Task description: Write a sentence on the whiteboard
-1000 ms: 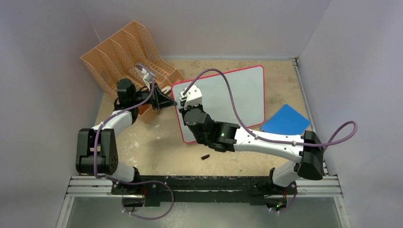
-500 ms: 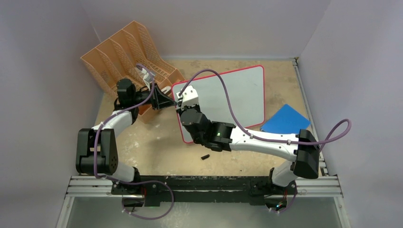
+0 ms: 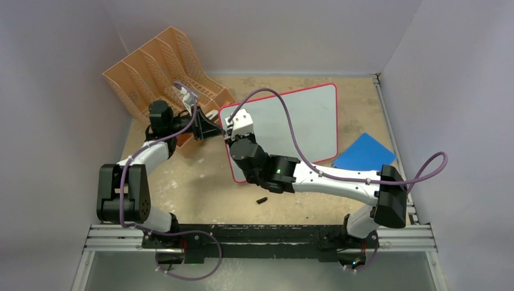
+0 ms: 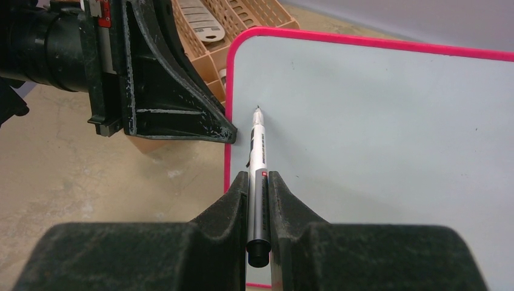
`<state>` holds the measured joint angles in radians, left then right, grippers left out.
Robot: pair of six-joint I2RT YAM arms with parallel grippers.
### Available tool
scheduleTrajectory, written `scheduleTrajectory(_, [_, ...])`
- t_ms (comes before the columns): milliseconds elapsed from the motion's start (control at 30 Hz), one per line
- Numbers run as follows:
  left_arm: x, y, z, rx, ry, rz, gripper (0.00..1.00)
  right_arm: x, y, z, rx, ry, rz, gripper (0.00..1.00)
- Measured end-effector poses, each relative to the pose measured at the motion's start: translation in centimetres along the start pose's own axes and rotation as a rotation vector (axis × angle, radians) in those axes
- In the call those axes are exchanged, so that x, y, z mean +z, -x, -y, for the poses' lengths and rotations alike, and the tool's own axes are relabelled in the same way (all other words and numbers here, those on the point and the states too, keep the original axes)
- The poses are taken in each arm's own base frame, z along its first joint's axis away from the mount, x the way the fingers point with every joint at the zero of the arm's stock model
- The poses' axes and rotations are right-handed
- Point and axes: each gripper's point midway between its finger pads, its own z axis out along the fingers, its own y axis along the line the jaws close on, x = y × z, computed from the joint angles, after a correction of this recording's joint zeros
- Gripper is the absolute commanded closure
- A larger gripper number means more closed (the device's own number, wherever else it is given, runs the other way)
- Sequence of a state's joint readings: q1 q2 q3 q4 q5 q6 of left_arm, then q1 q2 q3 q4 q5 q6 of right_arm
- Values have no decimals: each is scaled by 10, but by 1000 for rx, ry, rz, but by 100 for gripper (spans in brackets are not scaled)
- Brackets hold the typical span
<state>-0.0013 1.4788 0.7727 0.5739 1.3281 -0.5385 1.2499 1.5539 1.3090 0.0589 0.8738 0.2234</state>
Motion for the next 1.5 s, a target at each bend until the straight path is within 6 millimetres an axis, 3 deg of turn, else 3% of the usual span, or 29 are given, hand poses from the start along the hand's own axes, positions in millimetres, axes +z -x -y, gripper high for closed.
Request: scheduleTrajectory(1500, [0, 0, 0, 0, 1, 0, 100, 5, -5, 6, -7, -43, -6, 100])
